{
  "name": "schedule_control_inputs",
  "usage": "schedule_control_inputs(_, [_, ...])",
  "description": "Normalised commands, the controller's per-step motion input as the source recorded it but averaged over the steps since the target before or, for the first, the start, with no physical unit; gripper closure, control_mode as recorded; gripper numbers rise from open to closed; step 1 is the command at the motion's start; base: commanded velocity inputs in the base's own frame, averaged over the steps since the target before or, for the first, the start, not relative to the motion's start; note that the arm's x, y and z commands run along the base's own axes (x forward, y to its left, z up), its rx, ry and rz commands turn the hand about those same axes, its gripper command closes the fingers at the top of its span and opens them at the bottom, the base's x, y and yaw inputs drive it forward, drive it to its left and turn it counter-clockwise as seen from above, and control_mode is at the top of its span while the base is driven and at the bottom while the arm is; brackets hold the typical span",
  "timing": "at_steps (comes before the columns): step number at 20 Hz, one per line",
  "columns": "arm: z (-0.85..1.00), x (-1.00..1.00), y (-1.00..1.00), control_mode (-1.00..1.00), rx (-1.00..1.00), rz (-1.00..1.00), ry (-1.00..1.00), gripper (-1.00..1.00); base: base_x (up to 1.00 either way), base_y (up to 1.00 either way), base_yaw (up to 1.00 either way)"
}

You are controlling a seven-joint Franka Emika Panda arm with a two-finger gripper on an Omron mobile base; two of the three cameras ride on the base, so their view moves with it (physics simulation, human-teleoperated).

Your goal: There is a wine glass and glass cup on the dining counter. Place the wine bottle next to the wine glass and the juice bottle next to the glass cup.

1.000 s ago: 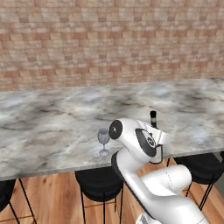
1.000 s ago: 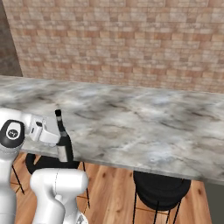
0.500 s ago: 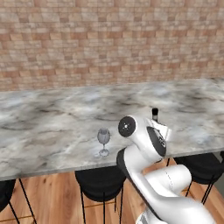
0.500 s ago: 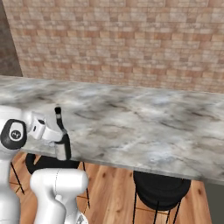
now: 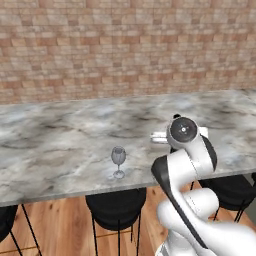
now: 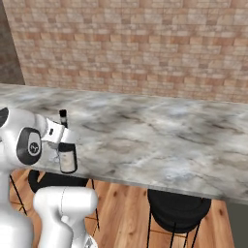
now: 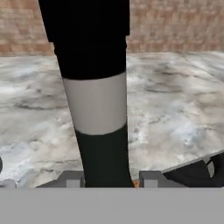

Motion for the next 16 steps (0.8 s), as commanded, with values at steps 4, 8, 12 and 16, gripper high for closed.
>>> schedule_control_inputs(4, [0.14,-0.08,-0.05,-1.00,0.07,0.60,0.01,1.00,0.00,0.00,0.00])
schedule_control_inputs(8, [0.02,-0.06,-0.07,-1.00,0.17,0.63,-0.02,1.00,0.00,0.00,0.00])
schedule_control_inputs(12, [-0.06,-0.06,-0.09,-1.00,0.20,0.60,-0.15,1.00,0.00,0.00,0.00])
schedule_control_inputs(16, [-0.10,-0.11,-0.10,-1.00,0.30,0.52,-0.23,1.00,0.00,0.00,0.00])
